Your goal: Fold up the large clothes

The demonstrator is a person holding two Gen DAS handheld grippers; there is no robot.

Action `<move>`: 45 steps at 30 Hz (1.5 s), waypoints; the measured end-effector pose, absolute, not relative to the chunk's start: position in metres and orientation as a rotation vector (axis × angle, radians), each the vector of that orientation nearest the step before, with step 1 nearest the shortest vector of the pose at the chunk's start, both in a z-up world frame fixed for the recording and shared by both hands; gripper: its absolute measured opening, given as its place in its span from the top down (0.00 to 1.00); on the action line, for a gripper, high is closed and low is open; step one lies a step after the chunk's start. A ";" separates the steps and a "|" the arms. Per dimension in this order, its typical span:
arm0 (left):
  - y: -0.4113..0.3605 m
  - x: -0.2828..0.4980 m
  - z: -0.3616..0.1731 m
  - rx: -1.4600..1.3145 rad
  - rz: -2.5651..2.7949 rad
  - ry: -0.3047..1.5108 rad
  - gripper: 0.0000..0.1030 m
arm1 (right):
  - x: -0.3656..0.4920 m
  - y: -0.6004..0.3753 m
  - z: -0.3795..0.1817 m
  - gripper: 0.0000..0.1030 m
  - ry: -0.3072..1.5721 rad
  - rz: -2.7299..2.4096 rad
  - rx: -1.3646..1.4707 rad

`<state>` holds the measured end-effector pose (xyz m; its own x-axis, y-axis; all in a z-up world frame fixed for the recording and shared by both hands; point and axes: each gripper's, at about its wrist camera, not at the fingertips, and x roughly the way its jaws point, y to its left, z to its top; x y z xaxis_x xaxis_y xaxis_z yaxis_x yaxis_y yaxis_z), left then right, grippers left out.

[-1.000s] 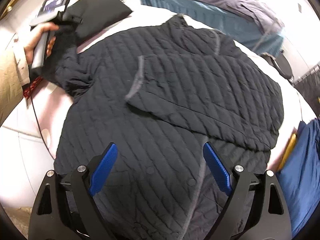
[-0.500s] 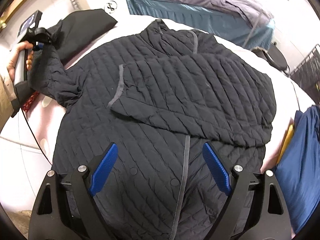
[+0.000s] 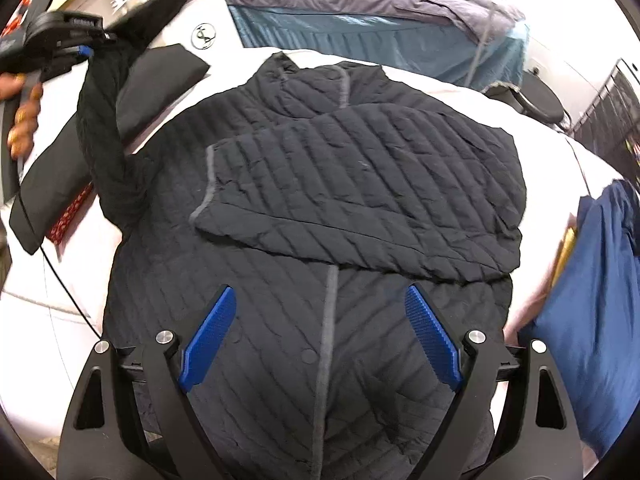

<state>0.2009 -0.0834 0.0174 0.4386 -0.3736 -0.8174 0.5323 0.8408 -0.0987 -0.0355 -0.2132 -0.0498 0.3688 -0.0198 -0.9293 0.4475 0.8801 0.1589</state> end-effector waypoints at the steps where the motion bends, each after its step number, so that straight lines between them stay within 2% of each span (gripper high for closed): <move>1: -0.090 0.192 0.007 0.204 -0.587 0.978 0.91 | -0.040 -0.218 -0.051 0.17 1.164 -0.324 0.437; 9: -0.159 0.117 -0.089 0.396 -0.751 1.150 0.91 | -0.060 -0.232 -0.073 0.17 1.211 -0.374 0.516; 12: -0.173 0.105 -0.120 0.520 -0.761 1.159 0.91 | -0.061 -0.233 -0.081 0.17 1.233 -0.382 0.526; 16: -0.181 0.080 -0.144 0.730 -0.745 1.125 0.79 | -0.058 -0.233 -0.085 0.17 1.249 -0.377 0.548; 20: -0.161 0.073 -0.137 0.804 -0.791 1.108 0.65 | -0.045 -0.234 -0.083 0.17 1.232 -0.372 0.516; 27: -0.098 0.087 -0.085 0.542 -0.856 1.159 0.52 | 0.005 -0.234 -0.081 0.17 1.155 -0.363 0.369; 28: -0.088 0.089 -0.080 0.507 -0.864 1.162 0.49 | 0.010 -0.233 -0.082 0.17 1.149 -0.360 0.352; 30: -0.075 0.091 -0.075 0.476 -0.876 1.177 0.34 | 0.026 -0.227 -0.085 0.17 1.138 -0.353 0.288; 31: -0.071 0.093 -0.075 0.467 -0.881 1.183 0.09 | 0.031 -0.223 -0.086 0.17 1.128 -0.344 0.260; 32: -0.071 0.093 -0.076 0.459 -0.884 1.179 0.06 | 0.038 -0.217 -0.086 0.17 1.111 -0.327 0.231; 36: -0.079 0.096 -0.096 0.488 -0.842 1.261 0.06 | 0.053 -0.206 -0.087 0.17 1.110 -0.412 0.119; 40: -0.059 0.103 -0.072 0.349 -0.746 1.149 0.06 | 0.052 -0.209 -0.081 0.17 1.073 -0.409 0.162; 42: -0.044 0.113 -0.072 0.301 -0.672 1.140 0.06 | 0.060 -0.203 -0.091 0.17 1.117 -0.288 0.168; 45: -0.036 0.134 -0.110 0.414 -0.506 1.228 0.07 | 0.073 -0.193 -0.116 0.17 1.203 -0.197 0.132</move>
